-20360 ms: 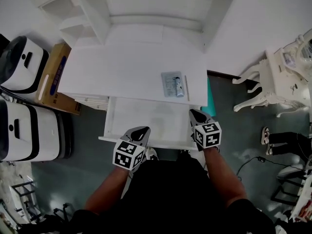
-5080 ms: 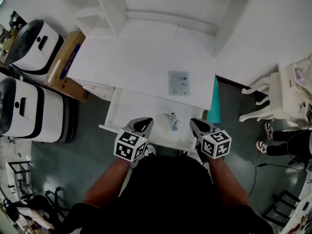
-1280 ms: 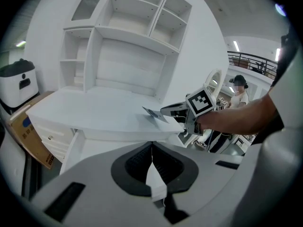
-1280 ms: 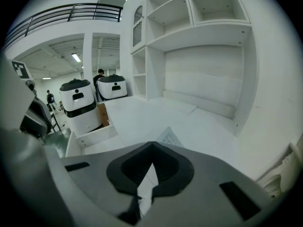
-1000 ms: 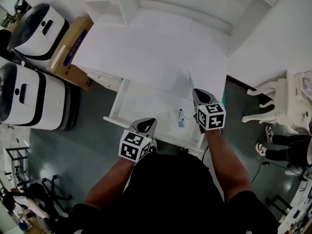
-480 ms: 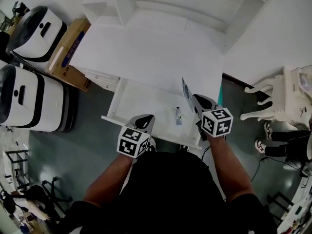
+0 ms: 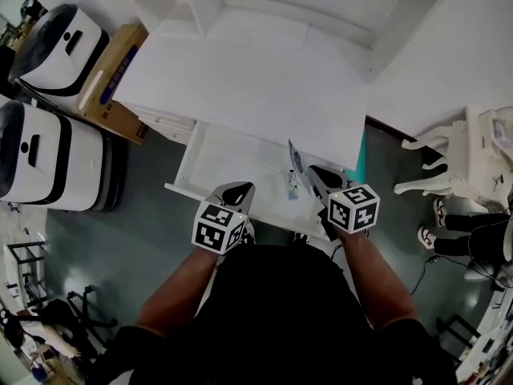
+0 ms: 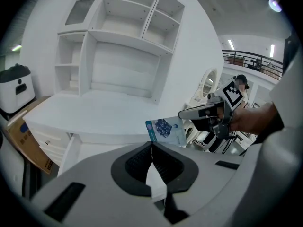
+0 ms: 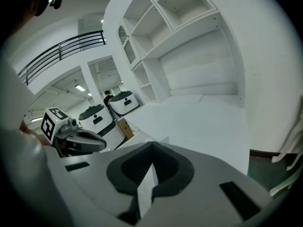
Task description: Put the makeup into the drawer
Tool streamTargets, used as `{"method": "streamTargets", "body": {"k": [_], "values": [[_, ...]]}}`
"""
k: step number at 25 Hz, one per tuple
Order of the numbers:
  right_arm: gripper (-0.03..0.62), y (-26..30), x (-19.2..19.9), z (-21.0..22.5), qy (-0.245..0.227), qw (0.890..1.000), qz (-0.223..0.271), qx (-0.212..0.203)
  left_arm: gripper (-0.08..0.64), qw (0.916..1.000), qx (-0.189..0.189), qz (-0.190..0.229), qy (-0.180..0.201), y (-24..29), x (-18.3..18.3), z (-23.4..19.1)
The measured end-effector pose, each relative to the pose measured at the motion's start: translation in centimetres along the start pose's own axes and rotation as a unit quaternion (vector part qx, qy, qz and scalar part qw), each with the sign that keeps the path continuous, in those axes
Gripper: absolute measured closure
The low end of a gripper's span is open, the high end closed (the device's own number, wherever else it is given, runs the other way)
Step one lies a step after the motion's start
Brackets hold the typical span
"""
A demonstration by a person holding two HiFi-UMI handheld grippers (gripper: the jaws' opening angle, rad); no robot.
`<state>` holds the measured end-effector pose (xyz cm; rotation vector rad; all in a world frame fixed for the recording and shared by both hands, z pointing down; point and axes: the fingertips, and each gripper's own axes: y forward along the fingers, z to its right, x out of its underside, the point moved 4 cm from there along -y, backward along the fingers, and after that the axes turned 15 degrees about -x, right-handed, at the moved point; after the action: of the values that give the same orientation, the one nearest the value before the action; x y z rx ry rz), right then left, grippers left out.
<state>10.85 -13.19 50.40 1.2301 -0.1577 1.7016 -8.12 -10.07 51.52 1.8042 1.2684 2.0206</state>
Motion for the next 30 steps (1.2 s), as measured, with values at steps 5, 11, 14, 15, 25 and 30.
{"method": "streamTargets", "body": {"k": [5,11,14,15,25,30], "values": [[0.568,2.6,2.9,-0.9,0.005,0.999,-0.039,-0.029,0.549,1.0000,-0.006,-0.002,-0.003,-0.4,0.5,-0.2],[0.568,7.0,7.0,-1.3,0.047,0.993,-0.084,-0.073,0.549,0.9998,-0.014,-0.008,-0.007,-0.9,1.2,-0.8],[0.568,8.4,9.2,0.1,0.080,0.988,-0.108,-0.075,0.549,0.9998,-0.016,-0.011,-0.008,-1.1,1.5,-0.7],[0.568,8.7,9.9,0.8,0.086,0.987,-0.114,-0.070,0.549,0.9998,-0.017,-0.012,-0.008,-1.1,1.6,-0.6],[0.568,6.7,13.2,8.2,0.107,0.985,-0.128,0.033,0.549,0.9996,-0.020,-0.018,-0.010,-1.6,2.2,-0.6],[0.567,6.0,14.3,10.5,0.123,0.981,-0.131,0.070,0.549,0.9995,-0.021,-0.021,-0.010,-1.7,2.4,-0.4]]}}
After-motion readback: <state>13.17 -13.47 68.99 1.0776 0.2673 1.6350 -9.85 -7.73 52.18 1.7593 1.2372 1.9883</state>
